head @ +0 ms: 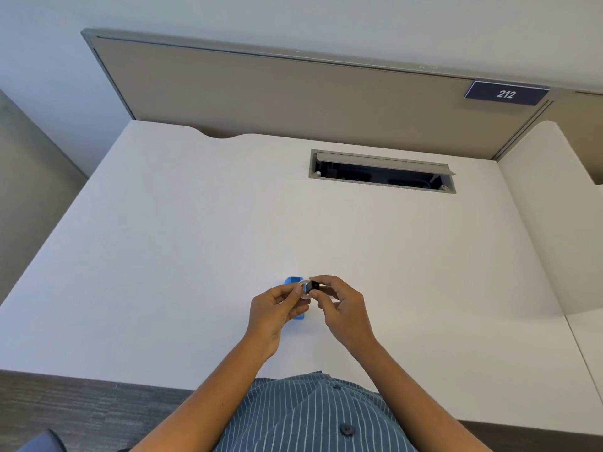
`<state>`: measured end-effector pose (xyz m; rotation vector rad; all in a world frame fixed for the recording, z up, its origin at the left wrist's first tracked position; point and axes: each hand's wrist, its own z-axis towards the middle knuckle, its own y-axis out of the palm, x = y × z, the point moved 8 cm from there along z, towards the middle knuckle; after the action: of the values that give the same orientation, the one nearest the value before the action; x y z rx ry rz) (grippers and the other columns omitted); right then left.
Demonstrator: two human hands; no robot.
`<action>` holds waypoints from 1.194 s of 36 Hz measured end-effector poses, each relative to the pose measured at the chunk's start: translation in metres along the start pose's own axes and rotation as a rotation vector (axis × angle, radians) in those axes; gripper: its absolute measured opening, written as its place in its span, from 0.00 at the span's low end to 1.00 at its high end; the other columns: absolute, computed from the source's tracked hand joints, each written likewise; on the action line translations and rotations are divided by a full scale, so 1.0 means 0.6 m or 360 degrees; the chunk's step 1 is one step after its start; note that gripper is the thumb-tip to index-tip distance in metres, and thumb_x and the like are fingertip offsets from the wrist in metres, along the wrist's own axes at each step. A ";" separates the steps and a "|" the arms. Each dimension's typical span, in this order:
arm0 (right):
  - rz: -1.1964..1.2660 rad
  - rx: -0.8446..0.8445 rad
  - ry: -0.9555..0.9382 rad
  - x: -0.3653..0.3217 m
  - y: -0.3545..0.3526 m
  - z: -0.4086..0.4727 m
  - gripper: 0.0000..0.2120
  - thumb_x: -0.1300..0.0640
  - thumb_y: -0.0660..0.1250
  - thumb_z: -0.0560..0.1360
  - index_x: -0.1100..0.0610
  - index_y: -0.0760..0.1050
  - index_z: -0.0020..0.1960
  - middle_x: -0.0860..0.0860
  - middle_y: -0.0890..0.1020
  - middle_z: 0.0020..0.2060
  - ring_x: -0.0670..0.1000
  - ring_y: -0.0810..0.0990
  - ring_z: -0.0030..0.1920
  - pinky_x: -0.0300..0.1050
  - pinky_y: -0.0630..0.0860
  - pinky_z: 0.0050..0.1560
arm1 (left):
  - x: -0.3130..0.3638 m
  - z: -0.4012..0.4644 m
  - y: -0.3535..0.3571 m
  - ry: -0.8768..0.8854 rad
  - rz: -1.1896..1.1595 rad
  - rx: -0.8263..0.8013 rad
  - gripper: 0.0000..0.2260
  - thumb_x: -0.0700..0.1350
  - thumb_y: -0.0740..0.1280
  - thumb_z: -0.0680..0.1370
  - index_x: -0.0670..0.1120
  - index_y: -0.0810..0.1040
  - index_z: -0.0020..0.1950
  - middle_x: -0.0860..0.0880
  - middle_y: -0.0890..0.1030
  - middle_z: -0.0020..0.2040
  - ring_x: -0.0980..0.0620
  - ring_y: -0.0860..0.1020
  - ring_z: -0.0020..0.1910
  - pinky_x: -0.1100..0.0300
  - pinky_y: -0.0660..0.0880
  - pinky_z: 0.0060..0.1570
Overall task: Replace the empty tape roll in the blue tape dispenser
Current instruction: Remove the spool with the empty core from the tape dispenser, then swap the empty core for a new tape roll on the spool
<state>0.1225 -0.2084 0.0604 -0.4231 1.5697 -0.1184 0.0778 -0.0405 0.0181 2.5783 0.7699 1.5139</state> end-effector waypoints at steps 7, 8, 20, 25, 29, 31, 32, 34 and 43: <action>0.0089 -0.0014 0.0123 0.013 0.000 0.002 0.10 0.63 0.70 0.84 0.51 0.82 0.60 0.43 0.89 0.54 0.47 0.88 0.57 0.63 0.85 0.54 | 0.016 0.011 -0.003 0.0134 0.0284 0.0142 0.04 0.41 0.77 0.79 0.48 0.89 0.53 0.44 0.91 0.46 0.41 0.90 0.43 0.56 0.87 0.48; 0.0107 -0.0007 0.0141 0.015 -0.002 0.001 0.10 0.63 0.70 0.84 0.50 0.82 0.59 0.42 0.89 0.54 0.47 0.88 0.57 0.63 0.85 0.55 | 0.018 0.014 -0.004 0.0140 0.0328 0.0158 0.05 0.41 0.77 0.79 0.48 0.90 0.53 0.44 0.91 0.47 0.41 0.90 0.43 0.56 0.87 0.48; 0.0167 0.0232 0.0331 0.045 -0.049 0.000 0.10 0.64 0.80 0.75 0.52 0.87 0.52 0.44 0.90 0.46 0.45 0.89 0.49 0.46 0.88 0.50 | 0.064 0.110 0.018 0.0373 0.1074 0.0172 0.06 0.42 0.75 0.80 0.48 0.87 0.57 0.49 0.89 0.48 0.54 0.88 0.38 0.67 0.84 0.39; 0.0123 0.0242 0.0323 0.047 -0.062 -0.002 0.12 0.65 0.82 0.73 0.52 0.86 0.51 0.40 0.89 0.47 0.43 0.88 0.48 0.34 0.83 0.42 | 0.073 0.158 0.050 0.0465 0.1370 0.0106 0.08 0.41 0.74 0.81 0.45 0.88 0.59 0.50 0.87 0.50 0.55 0.85 0.44 0.61 0.84 0.50; 0.0063 0.0274 0.0315 0.049 -0.075 0.002 0.13 0.63 0.81 0.73 0.49 0.85 0.52 0.40 0.88 0.48 0.43 0.87 0.49 0.34 0.83 0.42 | 0.075 0.186 0.078 0.0512 0.1530 0.0052 0.08 0.40 0.74 0.80 0.42 0.88 0.58 0.45 0.88 0.55 0.51 0.83 0.50 0.60 0.78 0.54; 0.0054 0.0292 0.0323 0.056 -0.082 0.003 0.14 0.63 0.82 0.73 0.49 0.85 0.54 0.42 0.88 0.50 0.44 0.87 0.49 0.35 0.83 0.42 | 0.075 0.198 0.089 0.0521 0.1599 0.0036 0.07 0.40 0.74 0.80 0.42 0.88 0.58 0.45 0.87 0.56 0.52 0.82 0.50 0.61 0.76 0.53; 0.0049 0.0301 0.0331 0.061 -0.086 0.003 0.14 0.62 0.82 0.73 0.50 0.85 0.54 0.44 0.88 0.50 0.45 0.87 0.49 0.36 0.84 0.42 | 0.073 0.206 0.095 0.0521 0.1630 0.0030 0.07 0.41 0.74 0.81 0.42 0.87 0.58 0.45 0.87 0.56 0.52 0.81 0.49 0.60 0.77 0.53; 0.0034 0.0304 0.0351 0.068 -0.089 0.001 0.14 0.62 0.82 0.73 0.50 0.85 0.54 0.45 0.88 0.51 0.46 0.87 0.49 0.38 0.84 0.42 | 0.073 0.214 0.099 0.0508 0.1673 0.0035 0.08 0.42 0.74 0.81 0.42 0.87 0.59 0.44 0.86 0.57 0.50 0.81 0.50 0.58 0.79 0.56; 0.0060 0.0329 0.0484 0.113 -0.098 -0.003 0.13 0.61 0.82 0.74 0.51 0.85 0.57 0.47 0.87 0.51 0.50 0.87 0.49 0.56 0.89 0.44 | 0.056 0.248 0.109 0.0408 0.1787 -0.0003 0.08 0.43 0.72 0.82 0.42 0.87 0.59 0.44 0.85 0.59 0.45 0.83 0.58 0.52 0.80 0.62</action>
<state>0.1326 -0.2858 0.0163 -0.2194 1.8415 -0.3253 0.2402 -0.0528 -0.0128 2.9537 -0.8837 2.0126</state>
